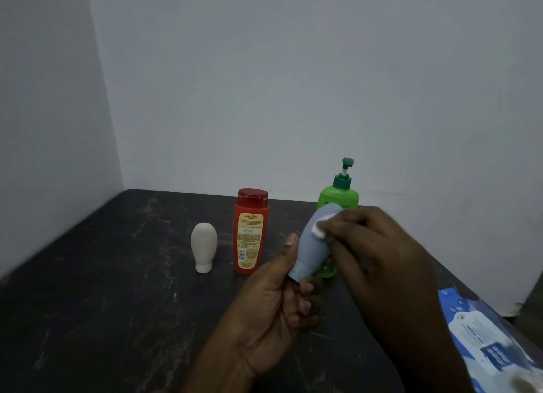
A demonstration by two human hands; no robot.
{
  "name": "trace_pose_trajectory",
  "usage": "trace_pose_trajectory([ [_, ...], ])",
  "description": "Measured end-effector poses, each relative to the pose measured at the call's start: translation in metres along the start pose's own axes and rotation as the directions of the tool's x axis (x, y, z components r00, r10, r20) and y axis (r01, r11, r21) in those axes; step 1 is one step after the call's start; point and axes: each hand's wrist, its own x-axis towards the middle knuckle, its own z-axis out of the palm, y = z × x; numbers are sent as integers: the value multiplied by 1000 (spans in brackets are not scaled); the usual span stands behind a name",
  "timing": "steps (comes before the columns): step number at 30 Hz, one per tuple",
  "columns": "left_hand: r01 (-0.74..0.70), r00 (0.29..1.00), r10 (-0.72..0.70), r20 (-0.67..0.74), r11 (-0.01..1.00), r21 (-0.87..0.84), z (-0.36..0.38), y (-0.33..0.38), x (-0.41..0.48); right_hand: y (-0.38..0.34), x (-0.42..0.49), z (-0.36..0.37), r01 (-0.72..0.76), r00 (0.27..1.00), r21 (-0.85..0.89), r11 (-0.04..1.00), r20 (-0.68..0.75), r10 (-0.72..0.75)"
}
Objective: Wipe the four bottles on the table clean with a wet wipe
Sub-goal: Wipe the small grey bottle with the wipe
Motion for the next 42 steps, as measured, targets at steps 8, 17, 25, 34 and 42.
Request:
trace_pose_trajectory([
  [8, -104, 990, 113, -80, 989, 106, 0, -1, 1, -4, -2, 8, 24, 999, -6, 1000, 29, -24],
  [17, -138, 979, 170, -110, 957, 255, 2, -3, -2, -1, 1, 0, -66, 993, -40, 997, -105, 61],
  [25, -201, 965, 238, -112, 941, 271, 2, -3, -1, -9, -1, 7, 23, 997, 50, 999, 70, -26],
  [34, -174, 960, 248, -128, 890, 421, 2, -4, -1, -3, 1, 0, -44, 998, -32, 998, -49, 43],
  [42, -213, 949, 280, -142, 906, 365, 2, -6, -1, -6, 1, 0, -17, 1000, 29, 999, -18, 17],
])
